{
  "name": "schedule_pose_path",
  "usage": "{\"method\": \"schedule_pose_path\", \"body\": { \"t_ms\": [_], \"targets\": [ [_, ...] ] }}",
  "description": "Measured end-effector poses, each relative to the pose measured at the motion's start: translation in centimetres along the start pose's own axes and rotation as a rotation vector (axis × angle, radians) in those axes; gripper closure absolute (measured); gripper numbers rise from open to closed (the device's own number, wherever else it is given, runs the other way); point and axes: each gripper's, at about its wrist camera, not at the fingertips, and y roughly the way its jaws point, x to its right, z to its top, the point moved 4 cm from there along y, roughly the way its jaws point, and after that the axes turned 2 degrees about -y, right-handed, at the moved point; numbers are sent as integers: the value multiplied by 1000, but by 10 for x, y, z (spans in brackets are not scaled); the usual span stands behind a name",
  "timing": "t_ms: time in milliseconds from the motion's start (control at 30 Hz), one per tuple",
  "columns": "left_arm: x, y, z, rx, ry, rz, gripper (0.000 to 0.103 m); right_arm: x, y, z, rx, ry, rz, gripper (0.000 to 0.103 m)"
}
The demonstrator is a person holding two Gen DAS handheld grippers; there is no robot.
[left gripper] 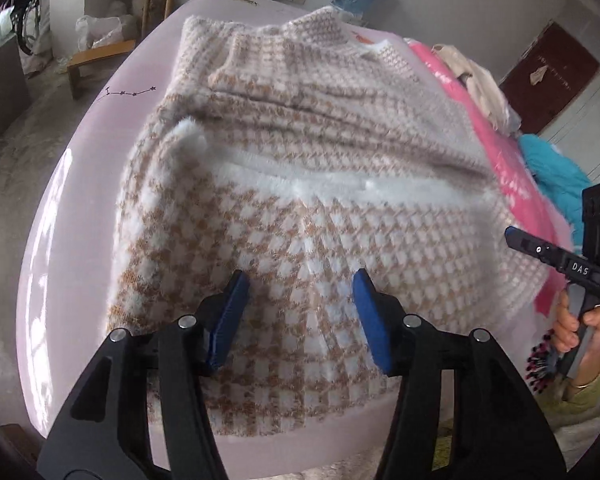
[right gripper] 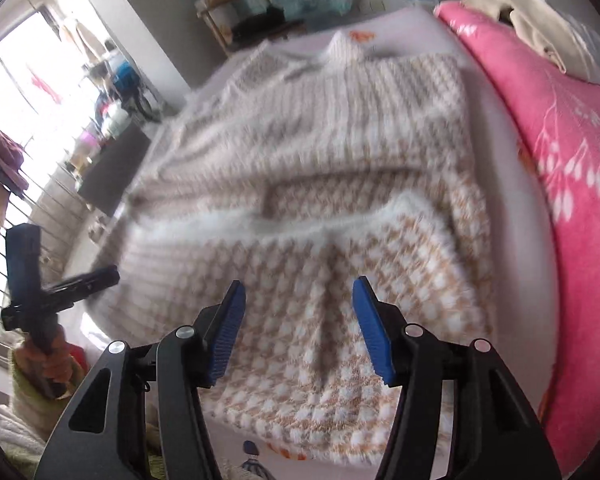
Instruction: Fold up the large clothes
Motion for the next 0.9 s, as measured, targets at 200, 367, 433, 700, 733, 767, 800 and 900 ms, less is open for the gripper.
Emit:
{"method": "schedule_pose_path", "body": {
  "t_ms": [200, 367, 433, 700, 733, 767, 800, 900],
  "targets": [
    [17, 2, -3, 44, 115, 140, 85, -14, 17, -7, -3, -72, -74, 76],
    [22, -5, -1, 80, 136, 121, 101, -15, 5, 1, 54, -47, -62, 99],
    [23, -15, 6, 119, 135, 113, 101, -15, -8, 9, 101, -42, -64, 99],
    [15, -3, 25, 125, 106, 118, 101, -5, 10, 17, 91, -21, -76, 99],
    [13, 4, 23, 105, 98, 111, 100, -4, 18, 12, 75, -21, -74, 99],
    [11, 6, 21, 101, 96, 113, 97, -3, 23, 8, 66, -21, -69, 99],
    [11, 5, 20, 106, 97, 111, 96, -3, 23, 8, 68, -23, -65, 99],
    [6, -5, 21, 120, 91, 102, 82, 1, 11, 9, 74, -4, -22, 95]
  ]
}}
